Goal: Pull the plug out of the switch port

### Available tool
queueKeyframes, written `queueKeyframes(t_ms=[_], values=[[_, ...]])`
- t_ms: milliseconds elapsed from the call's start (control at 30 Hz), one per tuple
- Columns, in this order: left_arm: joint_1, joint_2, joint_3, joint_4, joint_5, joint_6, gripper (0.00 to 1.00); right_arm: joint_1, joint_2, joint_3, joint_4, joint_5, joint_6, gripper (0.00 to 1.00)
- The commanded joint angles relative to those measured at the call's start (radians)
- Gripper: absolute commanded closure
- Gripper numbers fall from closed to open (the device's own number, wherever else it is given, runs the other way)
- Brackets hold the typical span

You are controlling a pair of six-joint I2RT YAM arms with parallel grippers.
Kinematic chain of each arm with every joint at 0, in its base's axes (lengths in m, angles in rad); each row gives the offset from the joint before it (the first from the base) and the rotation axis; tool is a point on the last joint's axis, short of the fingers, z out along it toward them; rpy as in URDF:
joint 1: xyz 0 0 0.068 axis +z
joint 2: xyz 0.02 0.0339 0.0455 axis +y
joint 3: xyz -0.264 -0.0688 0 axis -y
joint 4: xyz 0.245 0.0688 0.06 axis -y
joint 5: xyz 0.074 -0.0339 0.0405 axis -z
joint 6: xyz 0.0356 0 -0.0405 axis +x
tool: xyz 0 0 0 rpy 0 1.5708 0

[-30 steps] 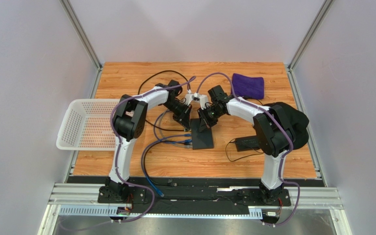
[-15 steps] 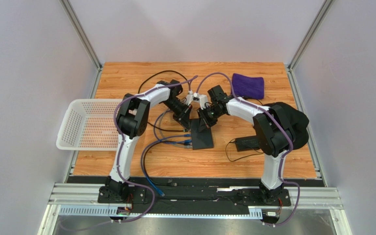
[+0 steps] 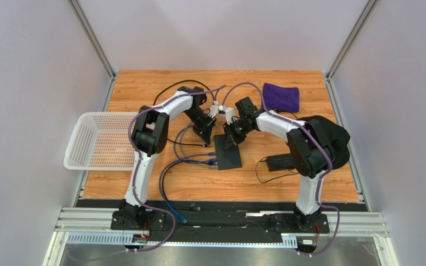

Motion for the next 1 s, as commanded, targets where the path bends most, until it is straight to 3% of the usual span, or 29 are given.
queueKeyframes(t_ms=[0,200,367,567,800,967], values=[[-0.006,0.013,0.086,-0.088,-0.032,0.092,1.00,0.006,0.004,-0.038,0.021,0.096,-0.033,1.00],[0.002,-0.084,0.084,-0.100,0.021,0.078,1.00,0.004,-0.037,-0.054,0.020,0.104,-0.045,1.00],[0.011,-0.233,0.116,-0.002,0.018,0.003,1.00,0.006,-0.080,-0.081,0.043,0.111,-0.045,1.00],[0.048,-0.257,0.254,0.026,-0.046,-0.023,1.00,0.006,-0.126,-0.080,0.046,0.124,-0.052,1.00],[0.095,-0.195,0.410,0.161,-0.381,-0.006,1.00,0.006,-0.151,-0.089,0.058,0.131,-0.051,1.00],[0.127,-0.025,0.604,0.207,-0.557,0.047,1.00,0.006,-0.166,-0.098,0.056,0.140,-0.062,1.00]])
